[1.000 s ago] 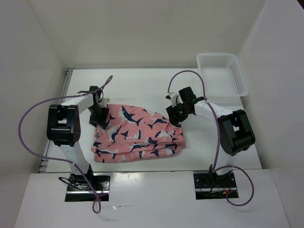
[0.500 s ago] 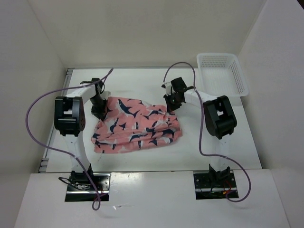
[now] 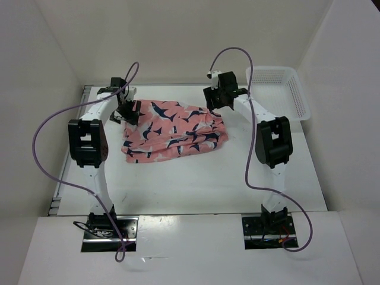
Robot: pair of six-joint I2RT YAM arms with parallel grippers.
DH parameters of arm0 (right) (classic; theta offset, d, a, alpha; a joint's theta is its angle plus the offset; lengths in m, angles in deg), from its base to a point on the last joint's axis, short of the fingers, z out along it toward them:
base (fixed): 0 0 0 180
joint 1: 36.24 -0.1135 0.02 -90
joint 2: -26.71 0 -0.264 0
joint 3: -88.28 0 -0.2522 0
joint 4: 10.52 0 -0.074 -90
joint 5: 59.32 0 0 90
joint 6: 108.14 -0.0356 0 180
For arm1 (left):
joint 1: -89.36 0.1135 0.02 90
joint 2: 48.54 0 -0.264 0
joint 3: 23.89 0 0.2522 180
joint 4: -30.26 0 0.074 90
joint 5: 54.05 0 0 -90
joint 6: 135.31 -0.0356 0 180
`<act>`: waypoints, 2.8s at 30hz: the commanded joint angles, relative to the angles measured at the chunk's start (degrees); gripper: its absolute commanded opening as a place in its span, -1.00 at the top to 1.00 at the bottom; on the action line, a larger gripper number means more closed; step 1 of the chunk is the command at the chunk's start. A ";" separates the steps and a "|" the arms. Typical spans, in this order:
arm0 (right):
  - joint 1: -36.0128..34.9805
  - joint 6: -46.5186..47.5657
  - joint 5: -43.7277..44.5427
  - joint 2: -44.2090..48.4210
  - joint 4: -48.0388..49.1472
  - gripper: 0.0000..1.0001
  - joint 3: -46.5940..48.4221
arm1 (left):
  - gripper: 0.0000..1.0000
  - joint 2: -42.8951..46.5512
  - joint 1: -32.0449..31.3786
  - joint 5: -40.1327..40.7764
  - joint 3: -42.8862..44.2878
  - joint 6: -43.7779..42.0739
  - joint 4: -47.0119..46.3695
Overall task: Fold and stack the shorts
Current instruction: Fold the shorts
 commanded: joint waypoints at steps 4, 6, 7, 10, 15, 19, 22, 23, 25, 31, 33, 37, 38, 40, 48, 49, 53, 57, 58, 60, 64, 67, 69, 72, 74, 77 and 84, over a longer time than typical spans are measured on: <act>-0.37 0.14 -0.86 14.26 -1.77 -0.19 -9.13 | -0.84 15.00 0.78 -3.55 -11.24 -0.14 2.71; 0.25 0.14 -2.78 17.34 -2.56 -0.19 -13.86 | -0.84 15.55 0.78 -4.86 -14.84 -0.14 3.86; 0.25 -0.47 -3.31 18.05 -2.57 -0.19 -15.29 | -0.84 15.55 0.78 -4.87 -18.25 -0.14 4.47; 0.77 -1.00 -4.98 20.16 -3.09 -0.19 -19.78 | -0.84 16.77 1.30 -5.48 -22.67 -0.14 3.61; 0.77 -1.80 -7.71 20.78 -4.15 -0.35 -22.59 | -0.82 18.27 1.31 -7.94 -28.74 -0.14 1.14; 2.62 -4.34 -9.12 20.17 -3.62 -0.51 -23.82 | -0.59 17.22 1.31 -7.94 -29.88 -0.14 0.43; 4.11 -4.34 -9.12 20.16 -3.62 -0.51 -24.88 | -0.42 17.21 1.31 -7.94 -29.89 -0.14 0.43; 4.81 -4.34 -9.12 20.16 -3.62 -0.51 -24.88 | -0.29 17.21 1.31 -7.94 -29.89 -0.14 0.43; 4.82 -4.34 -11.92 20.78 -3.62 -0.51 -26.54 | -0.17 16.69 1.31 -7.94 -29.89 -0.14 0.43; 4.82 -5.40 -18.87 20.25 -3.09 -0.43 -29.10 | 0.29 15.63 1.31 -8.56 -28.84 -0.14 0.43; 4.82 -4.88 -18.87 19.72 -3.09 -0.37 -29.63 | 0.42 15.63 1.31 -8.56 -28.84 -0.14 0.43; 4.82 -4.87 -19.40 19.72 -3.09 -0.13 -29.63 | 0.72 15.63 1.31 -8.03 -28.84 -0.14 0.43; 4.82 -4.87 -19.40 19.72 -3.09 -0.03 -29.63 | 0.77 15.63 1.31 -8.03 -28.84 -0.14 0.43; 4.82 -4.87 -19.40 19.72 -3.09 0.08 -29.10 | 0.88 15.63 1.31 -8.03 -28.84 -0.14 -0.09; 4.82 -3.03 -18.26 18.59 -3.09 -0.24 -26.21 | 0.98 16.16 1.31 -5.66 -28.31 -0.14 -0.62; 4.82 -3.03 -18.96 18.58 -3.09 -0.24 -25.59 | 0.98 16.77 1.31 -5.05 -27.79 -0.14 -0.62; 4.82 -3.03 -25.28 16.83 -3.80 -0.22 -21.99 | 0.98 16.78 1.31 -5.04 -27.78 -0.14 -0.62; 4.82 -5.05 -25.04 16.30 -3.10 -0.14 -23.12 | 0.98 16.78 1.31 -4.52 -27.78 -0.14 -0.62; 4.82 -5.05 -24.42 15.77 -3.09 -0.11 -23.73 | 0.98 16.78 1.31 -4.52 -27.78 -0.14 -0.62; 4.82 -5.57 -22.67 15.77 -2.48 -0.02 -25.32 | 0.98 16.78 1.31 -4.52 -27.78 -0.14 -0.62; 4.82 -6.19 -19.59 15.24 -0.81 0.30 -26.73 | 0.98 16.78 1.31 -4.52 -27.78 -0.14 -0.62; 4.82 -6.98 -18.87 14.63 0.59 0.74 -26.73 | 0.98 16.78 1.31 -3.99 -27.26 -0.14 -0.62; 4.82 -5.14 -19.40 14.10 0.60 1.00 -25.16 | 0.98 17.38 1.31 -2.68 -26.73 -0.14 -0.10; 4.82 -0.40 -19.40 14.63 -2.46 1.00 -20.41 | 1.00 18.79 1.31 0.57 -25.24 -0.14 -0.09; 6.04 3.29 -22.02 15.24 -4.58 1.00 -17.25 | 1.00 19.49 1.31 1.20 -23.31 -0.14 0.69; 8.59 6.37 -24.68 16.38 -8.18 1.00 -13.99 | 1.00 20.55 1.83 1.81 -19.97 -0.14 4.20; 9.12 16.13 -25.82 19.54 -14.86 1.00 -15.03 | 1.00 24.95 1.84 2.34 -18.19 -0.14 9.83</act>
